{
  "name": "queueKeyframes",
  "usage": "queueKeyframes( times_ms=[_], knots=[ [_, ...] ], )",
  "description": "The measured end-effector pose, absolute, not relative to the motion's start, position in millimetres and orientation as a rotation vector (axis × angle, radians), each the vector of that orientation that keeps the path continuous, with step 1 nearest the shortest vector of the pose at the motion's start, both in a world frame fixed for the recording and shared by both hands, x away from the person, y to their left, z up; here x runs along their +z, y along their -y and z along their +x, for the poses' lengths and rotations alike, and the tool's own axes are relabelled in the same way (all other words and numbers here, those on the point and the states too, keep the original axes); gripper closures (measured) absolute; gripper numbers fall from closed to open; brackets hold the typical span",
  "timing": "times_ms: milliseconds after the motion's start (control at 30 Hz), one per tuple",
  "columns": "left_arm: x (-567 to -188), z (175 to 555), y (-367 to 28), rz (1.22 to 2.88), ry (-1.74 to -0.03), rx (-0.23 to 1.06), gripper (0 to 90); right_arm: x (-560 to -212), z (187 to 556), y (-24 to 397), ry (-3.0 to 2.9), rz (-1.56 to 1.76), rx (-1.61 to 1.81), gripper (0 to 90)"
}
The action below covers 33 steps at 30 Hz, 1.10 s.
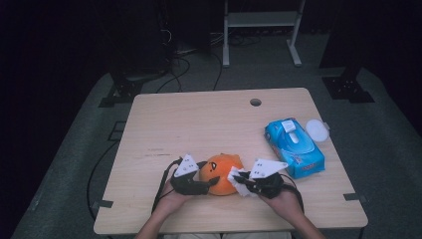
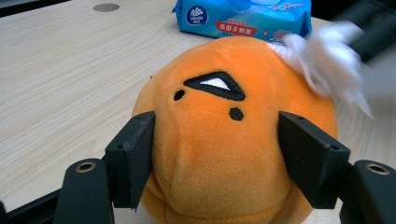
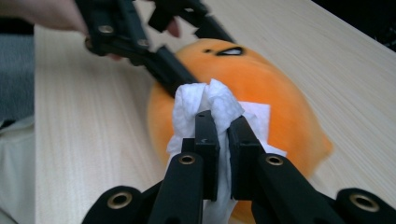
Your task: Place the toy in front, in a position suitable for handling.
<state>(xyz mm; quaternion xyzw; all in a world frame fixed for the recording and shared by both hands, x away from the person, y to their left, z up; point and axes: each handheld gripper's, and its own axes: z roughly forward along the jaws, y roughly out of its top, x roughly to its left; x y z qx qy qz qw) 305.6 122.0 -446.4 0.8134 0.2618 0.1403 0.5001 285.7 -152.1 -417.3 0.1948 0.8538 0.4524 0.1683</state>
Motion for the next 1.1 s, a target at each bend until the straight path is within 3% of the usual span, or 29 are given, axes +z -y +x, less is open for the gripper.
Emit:
queueKeyframes(
  times_ms=[200, 400, 500, 600, 667, 800, 933, 1100],
  knots=[
    [-447, 307, -121, 1.966, -0.639, 0.34, 30.5, -421, 294, 172, -2.404, 0.648, 1.282, 83.8],
    [-446, 307, -122, 1.956, -0.65, 0.327, 29.5, -418, 279, 142, -2.44, 0.471, 1.247, 83.7],
    [-440, 306, -126, 1.937, -0.619, 0.302, 17.5, -419, 287, 152, -2.439, 0.561, 1.296, 83.7],
    [-440, 306, -127, 1.951, -0.616, 0.282, 13.0, -419, 288, 159, -2.425, 0.594, 1.31, 83.7],
    [-445, 307, -124, 1.973, -0.621, 0.268, 15.5, -419, 290, 159, -2.422, 0.613, 1.326, 83.7],
    [-442, 304, -118, 1.984, -0.583, 0.308, 30.8, -418, 285, 139, -2.427, 0.555, 1.371, 83.7],
    [-440, 301, -114, 2.016, -0.543, 0.357, 33.7, -416, 281, 128, -2.435, 0.493, 1.324, 83.7],
    [-441, 302, -117, 2.011, -0.544, 0.343, 35.4, -415, 294, 148, -2.374, 0.596, 1.318, 83.7]
  ],
)
